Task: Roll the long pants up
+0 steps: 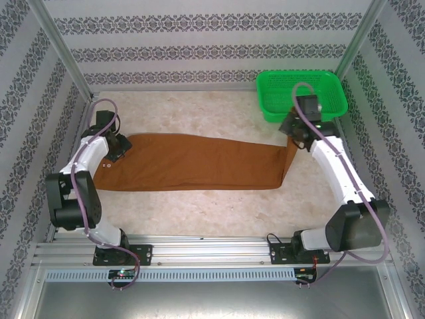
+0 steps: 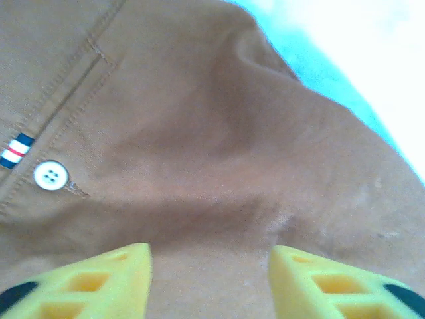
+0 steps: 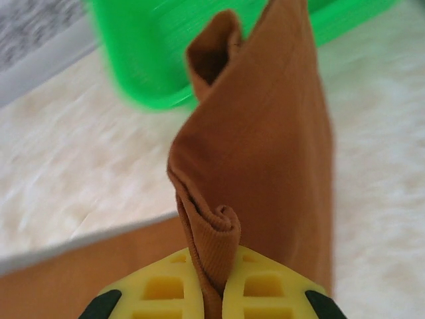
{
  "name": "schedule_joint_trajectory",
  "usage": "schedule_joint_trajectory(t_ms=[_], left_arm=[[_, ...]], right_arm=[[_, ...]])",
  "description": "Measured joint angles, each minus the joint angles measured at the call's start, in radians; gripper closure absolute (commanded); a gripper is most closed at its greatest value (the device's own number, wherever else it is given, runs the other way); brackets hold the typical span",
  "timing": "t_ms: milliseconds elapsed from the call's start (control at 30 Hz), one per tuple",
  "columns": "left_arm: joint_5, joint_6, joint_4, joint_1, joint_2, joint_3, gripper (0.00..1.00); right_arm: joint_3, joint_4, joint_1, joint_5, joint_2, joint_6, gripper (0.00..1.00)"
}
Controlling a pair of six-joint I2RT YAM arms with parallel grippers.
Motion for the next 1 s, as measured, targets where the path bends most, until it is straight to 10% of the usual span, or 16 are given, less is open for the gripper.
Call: schedule_joint_trajectory(t_ms=[533, 700, 867, 1000], left_arm=[[-0.023, 0.092, 0.034, 0.024, -0.116, -0.067, 0.43], [-0.008, 0.111, 0.042, 0.037, -0.116, -0.138, 0.37], [0.076, 0.120, 0.100, 0.042, -0.117, -0.185, 0.27], [0.184, 0.126, 0.166, 0.040, -0.109, -0.202, 0.22]], right_arm=[[0.779, -0.184, 0.660, -0.133, 0.684, -0.032, 1.00], [1.076, -0.266, 0.756, -0.233, 0.901, -0.058, 0.05], [1.094, -0.278, 0.771, -0.340, 0.937, -0.054, 0.02], [0.746, -0.169, 0.680, -0.379, 0.744, -0.026, 0.03]])
